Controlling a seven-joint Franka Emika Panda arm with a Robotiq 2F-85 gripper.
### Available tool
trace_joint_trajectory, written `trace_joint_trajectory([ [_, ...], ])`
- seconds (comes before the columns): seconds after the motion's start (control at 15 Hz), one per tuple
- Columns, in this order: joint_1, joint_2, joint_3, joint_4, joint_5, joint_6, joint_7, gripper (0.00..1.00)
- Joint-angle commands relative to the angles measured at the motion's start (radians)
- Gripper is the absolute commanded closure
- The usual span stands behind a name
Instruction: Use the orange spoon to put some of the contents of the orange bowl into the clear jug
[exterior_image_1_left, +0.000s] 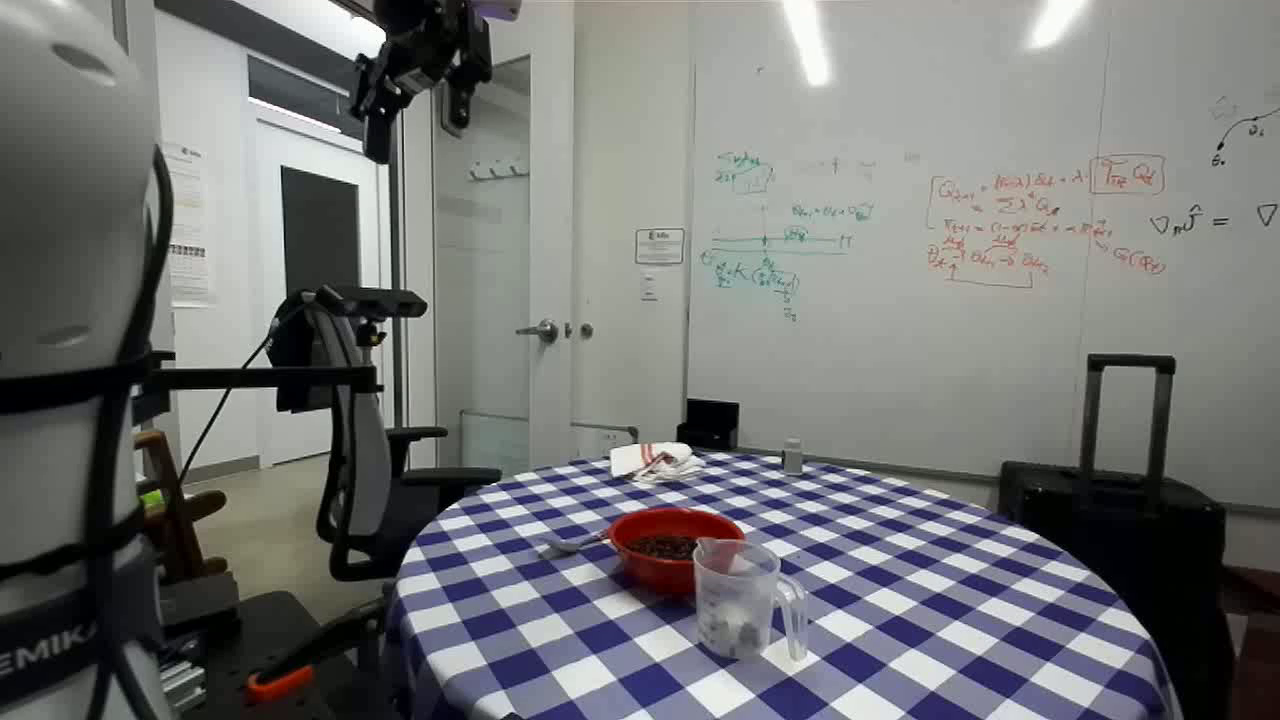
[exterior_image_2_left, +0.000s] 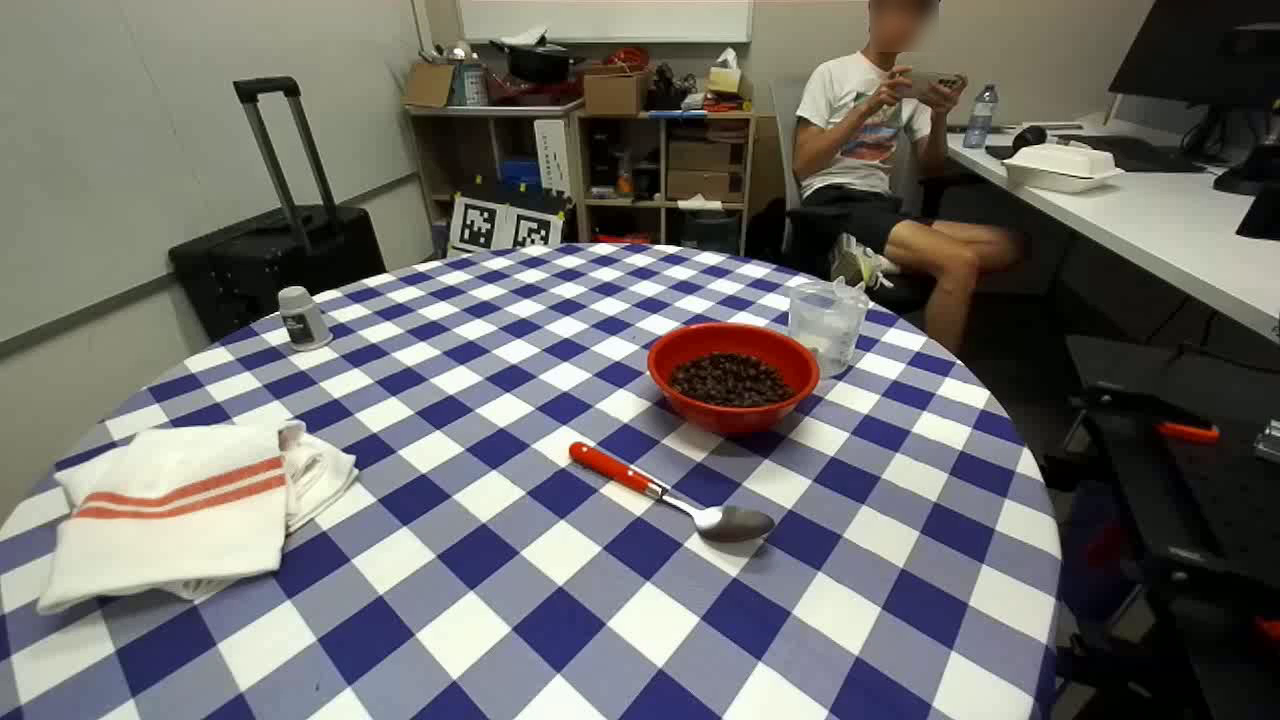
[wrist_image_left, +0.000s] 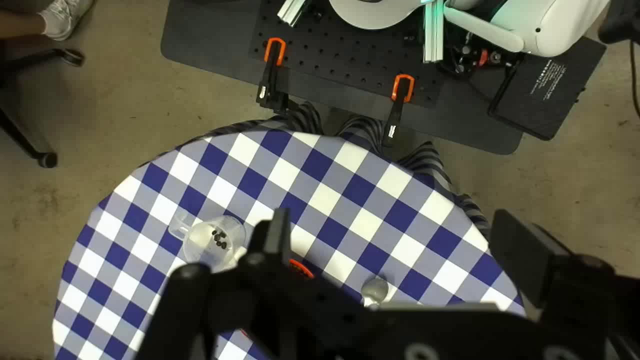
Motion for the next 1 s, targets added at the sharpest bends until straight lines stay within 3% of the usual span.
trace_joint_trajectory([
  [0.0,0.018,0.004,-0.012,0.002,-0.007,-0.002,0.011,0.00],
  [0.2,0.004,0.089,0.000,0.016,0.015,0.107,0.053,0.00],
  [0.6,-0.006,0.310,0.019,0.014,0.087,0.480,0.220,0.00],
  [0.93,-0.022,0.534,0.024,0.030,0.050,0.763,0.331,0.00],
])
